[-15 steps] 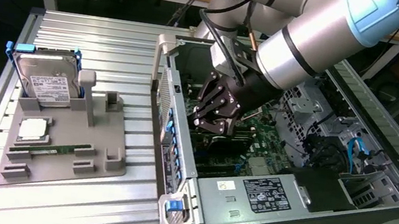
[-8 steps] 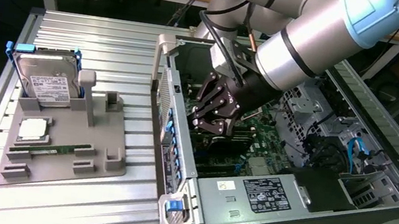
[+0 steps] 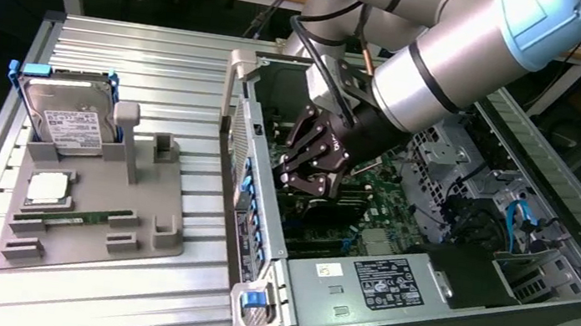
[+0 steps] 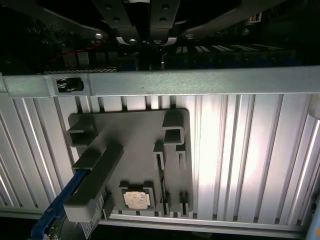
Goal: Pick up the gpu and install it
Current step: 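Press down on the gpu until it lock into place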
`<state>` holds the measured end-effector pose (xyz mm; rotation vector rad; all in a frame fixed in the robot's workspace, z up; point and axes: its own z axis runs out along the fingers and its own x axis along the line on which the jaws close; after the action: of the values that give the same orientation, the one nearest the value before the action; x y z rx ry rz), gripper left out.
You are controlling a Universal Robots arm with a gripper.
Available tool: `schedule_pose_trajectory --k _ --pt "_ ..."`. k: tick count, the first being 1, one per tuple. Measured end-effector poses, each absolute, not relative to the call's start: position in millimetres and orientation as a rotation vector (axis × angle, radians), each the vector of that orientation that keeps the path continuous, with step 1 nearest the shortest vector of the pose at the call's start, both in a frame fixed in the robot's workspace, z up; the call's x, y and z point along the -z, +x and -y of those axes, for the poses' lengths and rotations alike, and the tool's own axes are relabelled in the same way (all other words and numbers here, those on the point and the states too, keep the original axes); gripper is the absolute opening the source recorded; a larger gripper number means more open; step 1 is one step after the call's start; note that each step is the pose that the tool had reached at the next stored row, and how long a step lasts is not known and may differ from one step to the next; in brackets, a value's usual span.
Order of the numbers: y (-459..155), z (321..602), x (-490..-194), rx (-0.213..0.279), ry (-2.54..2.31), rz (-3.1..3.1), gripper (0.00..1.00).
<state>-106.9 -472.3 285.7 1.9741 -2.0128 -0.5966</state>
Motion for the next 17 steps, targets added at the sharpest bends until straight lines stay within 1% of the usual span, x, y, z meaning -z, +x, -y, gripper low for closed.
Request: schedule_pose_trajectory --k 7,12,17 --pt "-106.8 474.5 -285.8 0.598 1.975 2.013 0.11" --pt "-103.1 471.3 -285.6 0.582 1.960 2.008 0.11" --pt "-86.6 470.3 -285.6 0.604 1.940 1.991 0.11"
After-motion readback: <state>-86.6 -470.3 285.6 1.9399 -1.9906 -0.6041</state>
